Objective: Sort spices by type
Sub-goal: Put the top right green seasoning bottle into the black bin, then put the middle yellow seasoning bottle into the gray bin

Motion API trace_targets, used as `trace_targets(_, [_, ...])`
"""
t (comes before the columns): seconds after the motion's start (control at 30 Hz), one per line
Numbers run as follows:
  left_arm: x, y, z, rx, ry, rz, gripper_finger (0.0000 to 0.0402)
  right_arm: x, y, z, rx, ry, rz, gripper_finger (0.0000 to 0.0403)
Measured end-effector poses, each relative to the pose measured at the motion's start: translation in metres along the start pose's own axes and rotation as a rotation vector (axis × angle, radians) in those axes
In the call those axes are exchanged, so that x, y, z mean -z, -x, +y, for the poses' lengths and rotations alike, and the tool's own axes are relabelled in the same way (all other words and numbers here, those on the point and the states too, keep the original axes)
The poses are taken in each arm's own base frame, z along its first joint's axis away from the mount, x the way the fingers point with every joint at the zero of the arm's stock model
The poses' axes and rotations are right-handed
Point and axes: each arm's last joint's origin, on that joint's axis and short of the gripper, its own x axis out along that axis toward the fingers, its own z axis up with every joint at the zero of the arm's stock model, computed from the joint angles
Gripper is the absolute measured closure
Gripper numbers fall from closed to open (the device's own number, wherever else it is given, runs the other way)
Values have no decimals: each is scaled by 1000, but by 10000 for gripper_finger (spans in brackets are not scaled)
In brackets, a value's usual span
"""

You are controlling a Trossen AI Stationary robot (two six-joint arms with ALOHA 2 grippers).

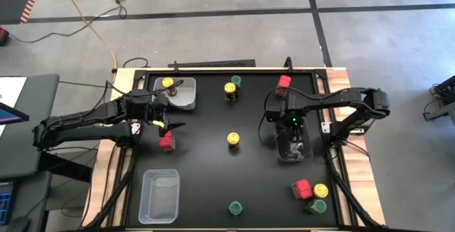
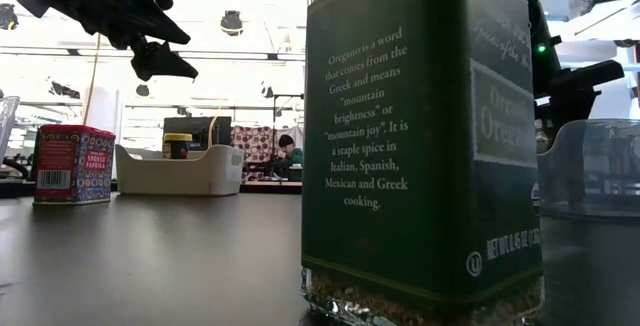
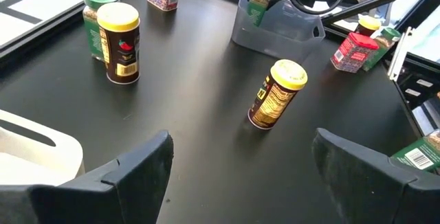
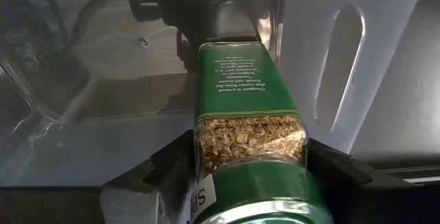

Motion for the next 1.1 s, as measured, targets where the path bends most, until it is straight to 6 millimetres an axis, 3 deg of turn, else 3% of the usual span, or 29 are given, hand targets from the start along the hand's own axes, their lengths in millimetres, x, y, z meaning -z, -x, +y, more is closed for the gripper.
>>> trace_targets(0.57, [0,0,0,0,0,0,69,0,1,0,1,4,-3,113])
trace_targets(1.1, [0,0,0,0,0,0,69,3,53,-7,3,5,-21,96])
